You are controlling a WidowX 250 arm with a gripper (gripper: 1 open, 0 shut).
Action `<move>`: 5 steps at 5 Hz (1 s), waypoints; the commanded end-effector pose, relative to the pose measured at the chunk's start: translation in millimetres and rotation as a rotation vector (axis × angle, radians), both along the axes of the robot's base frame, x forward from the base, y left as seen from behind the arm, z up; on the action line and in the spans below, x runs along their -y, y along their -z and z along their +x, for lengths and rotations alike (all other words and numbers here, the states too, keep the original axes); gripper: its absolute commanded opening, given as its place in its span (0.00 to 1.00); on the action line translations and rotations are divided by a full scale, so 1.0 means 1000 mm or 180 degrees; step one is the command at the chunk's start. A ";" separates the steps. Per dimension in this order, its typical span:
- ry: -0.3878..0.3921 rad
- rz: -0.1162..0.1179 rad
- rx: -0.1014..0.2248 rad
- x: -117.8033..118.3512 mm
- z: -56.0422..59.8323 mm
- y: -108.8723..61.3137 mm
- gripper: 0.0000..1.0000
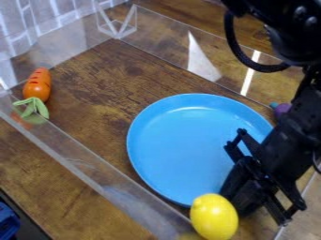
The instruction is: Remove the lemon from the blue tray and put it on the table
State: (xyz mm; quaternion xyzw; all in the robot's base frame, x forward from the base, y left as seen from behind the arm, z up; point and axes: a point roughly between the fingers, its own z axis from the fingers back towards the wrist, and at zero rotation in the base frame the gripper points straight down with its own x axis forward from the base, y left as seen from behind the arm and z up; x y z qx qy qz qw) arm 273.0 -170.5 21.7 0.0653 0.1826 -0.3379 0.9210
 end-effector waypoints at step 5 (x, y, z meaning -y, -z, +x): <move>0.0310 0.0049 0.0100 0.004 0.004 -0.014 0.00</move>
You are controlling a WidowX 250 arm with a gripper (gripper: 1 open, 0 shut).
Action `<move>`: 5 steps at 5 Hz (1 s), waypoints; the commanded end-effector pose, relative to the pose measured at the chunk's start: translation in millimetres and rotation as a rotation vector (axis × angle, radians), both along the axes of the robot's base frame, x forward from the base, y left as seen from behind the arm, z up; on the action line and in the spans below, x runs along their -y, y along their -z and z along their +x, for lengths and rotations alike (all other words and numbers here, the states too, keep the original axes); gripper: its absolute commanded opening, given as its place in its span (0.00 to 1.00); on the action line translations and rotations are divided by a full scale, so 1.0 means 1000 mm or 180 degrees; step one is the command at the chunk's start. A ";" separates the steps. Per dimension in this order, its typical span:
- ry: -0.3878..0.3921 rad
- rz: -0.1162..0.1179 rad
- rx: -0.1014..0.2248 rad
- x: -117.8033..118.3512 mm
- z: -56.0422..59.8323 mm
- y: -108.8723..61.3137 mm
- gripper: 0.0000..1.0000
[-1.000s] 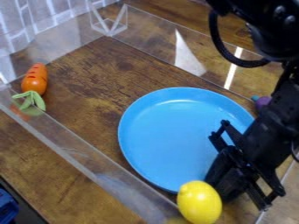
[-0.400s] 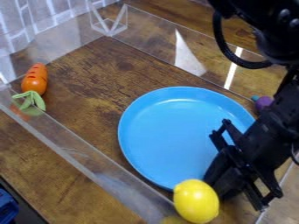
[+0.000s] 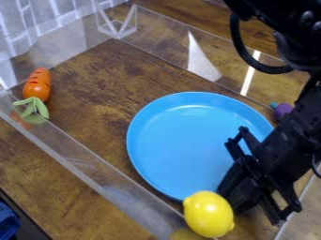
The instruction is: Remove the lemon from the blue tray and put it on the table
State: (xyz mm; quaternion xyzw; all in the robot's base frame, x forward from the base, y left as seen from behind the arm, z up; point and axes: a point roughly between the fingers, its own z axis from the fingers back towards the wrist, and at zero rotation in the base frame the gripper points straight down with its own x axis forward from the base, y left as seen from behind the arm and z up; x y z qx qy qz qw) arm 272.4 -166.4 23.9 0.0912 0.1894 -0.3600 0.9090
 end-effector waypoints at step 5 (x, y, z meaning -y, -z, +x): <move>0.0293 0.0023 0.0152 0.009 0.009 -0.006 0.00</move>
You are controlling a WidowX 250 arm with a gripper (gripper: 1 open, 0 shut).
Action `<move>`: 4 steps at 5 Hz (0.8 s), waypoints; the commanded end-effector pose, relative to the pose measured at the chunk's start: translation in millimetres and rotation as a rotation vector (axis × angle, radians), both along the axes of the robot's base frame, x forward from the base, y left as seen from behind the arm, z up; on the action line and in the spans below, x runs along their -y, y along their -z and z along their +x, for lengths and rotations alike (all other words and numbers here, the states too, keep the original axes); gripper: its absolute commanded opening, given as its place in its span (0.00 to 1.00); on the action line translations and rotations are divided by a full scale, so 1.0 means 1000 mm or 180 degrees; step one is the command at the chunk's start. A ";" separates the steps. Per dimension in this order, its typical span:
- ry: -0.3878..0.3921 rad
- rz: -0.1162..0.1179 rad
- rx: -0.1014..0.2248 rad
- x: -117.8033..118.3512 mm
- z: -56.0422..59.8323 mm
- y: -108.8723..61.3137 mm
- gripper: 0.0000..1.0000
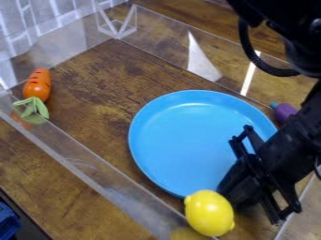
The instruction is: Remove the lemon from the blue tray and put it on the table
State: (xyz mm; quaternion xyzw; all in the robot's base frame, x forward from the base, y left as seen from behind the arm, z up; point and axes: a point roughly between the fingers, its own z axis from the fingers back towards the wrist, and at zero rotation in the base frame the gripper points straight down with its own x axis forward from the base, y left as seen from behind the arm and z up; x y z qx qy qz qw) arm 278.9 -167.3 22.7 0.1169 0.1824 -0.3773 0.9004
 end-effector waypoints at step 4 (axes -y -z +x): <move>0.0225 -0.0012 0.0069 0.012 0.007 0.002 0.00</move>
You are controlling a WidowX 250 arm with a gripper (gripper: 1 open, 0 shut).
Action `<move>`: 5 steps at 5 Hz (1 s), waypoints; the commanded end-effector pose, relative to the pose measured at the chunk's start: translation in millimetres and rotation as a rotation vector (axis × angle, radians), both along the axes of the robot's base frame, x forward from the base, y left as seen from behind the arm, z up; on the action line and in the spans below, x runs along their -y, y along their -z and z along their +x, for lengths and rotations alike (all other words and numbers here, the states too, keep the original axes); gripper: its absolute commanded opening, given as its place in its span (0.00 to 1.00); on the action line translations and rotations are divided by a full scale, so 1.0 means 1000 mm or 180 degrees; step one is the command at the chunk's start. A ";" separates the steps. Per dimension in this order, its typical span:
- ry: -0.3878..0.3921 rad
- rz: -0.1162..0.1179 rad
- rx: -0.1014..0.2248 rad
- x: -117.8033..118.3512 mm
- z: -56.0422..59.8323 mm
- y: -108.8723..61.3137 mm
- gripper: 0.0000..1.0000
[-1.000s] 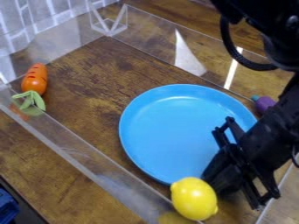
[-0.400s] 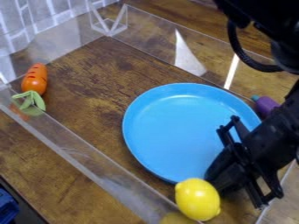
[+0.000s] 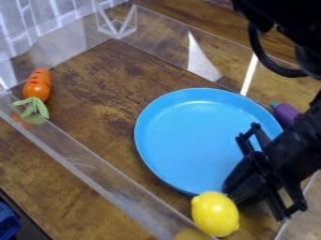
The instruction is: Remove the lemon from the blue tray and put it on the table
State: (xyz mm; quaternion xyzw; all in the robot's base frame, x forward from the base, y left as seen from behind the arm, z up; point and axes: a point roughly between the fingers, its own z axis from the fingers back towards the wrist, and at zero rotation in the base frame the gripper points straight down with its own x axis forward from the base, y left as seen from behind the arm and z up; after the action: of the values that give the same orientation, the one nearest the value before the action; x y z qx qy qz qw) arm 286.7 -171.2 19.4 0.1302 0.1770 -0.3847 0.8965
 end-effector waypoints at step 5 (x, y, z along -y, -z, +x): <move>0.0185 0.0027 -0.0026 0.013 0.000 -0.003 1.00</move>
State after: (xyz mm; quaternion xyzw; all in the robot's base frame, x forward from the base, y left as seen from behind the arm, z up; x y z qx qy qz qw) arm 287.5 -177.0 16.4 0.1410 0.1890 -0.3949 0.8880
